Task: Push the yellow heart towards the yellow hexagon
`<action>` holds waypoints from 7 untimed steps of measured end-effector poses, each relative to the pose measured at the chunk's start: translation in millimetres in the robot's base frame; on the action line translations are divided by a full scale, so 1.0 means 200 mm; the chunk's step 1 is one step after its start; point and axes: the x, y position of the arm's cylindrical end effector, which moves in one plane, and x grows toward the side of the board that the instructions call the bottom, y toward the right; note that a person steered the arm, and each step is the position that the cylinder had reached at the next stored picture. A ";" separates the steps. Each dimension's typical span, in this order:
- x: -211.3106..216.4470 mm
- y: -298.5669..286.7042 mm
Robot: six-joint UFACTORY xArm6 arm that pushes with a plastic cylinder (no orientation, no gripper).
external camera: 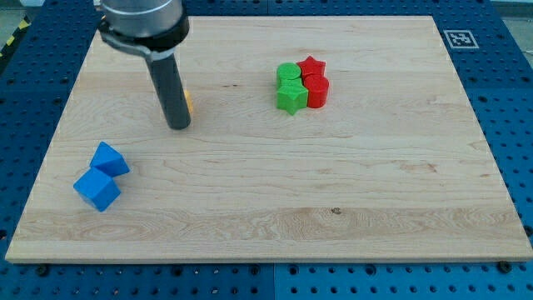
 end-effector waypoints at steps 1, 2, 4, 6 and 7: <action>-0.16 0.00; -0.30 0.00; -0.44 -0.19; -0.51 -0.40; -0.59 -0.42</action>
